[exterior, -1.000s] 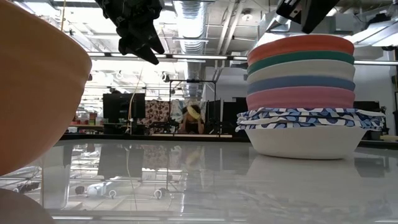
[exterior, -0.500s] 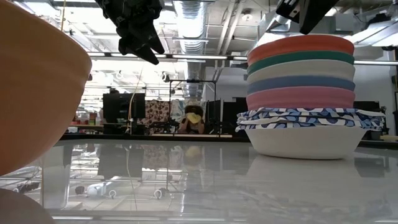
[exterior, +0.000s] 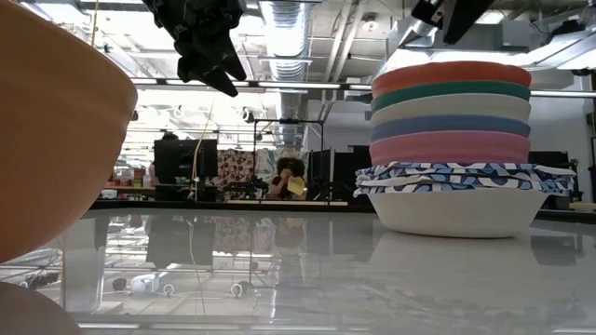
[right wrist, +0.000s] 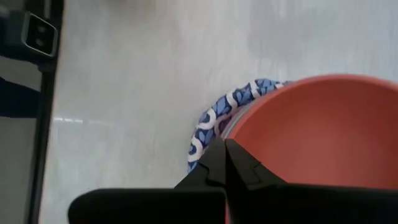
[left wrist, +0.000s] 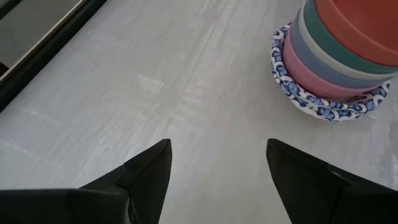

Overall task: Nest bowls inside each other by size order
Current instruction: Stack the light orange bowl into the orange bowl

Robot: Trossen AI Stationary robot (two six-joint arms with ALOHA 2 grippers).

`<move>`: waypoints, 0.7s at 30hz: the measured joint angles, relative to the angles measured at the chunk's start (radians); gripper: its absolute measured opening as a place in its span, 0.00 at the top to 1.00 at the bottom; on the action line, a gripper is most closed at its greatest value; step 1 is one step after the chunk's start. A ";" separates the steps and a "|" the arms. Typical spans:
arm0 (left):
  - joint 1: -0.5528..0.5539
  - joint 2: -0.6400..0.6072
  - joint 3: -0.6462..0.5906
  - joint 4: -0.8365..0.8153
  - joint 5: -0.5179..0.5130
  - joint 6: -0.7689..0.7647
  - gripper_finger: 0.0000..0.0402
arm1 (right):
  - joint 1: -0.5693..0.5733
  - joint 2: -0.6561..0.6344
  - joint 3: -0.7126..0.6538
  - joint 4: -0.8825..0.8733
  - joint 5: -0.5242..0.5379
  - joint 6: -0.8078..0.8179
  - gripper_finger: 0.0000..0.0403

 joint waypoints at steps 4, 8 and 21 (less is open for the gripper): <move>0.000 0.000 0.000 0.000 0.003 0.000 0.37 | 0.000 -0.001 0.052 -0.014 0.000 -0.012 0.98; 0.001 0.000 0.000 -0.002 0.102 -0.015 0.37 | -0.014 -0.001 0.076 0.016 0.000 -0.053 0.98; -0.164 -0.008 -0.001 -0.395 0.461 -0.029 0.37 | -0.095 0.002 0.074 0.099 0.000 -0.105 0.95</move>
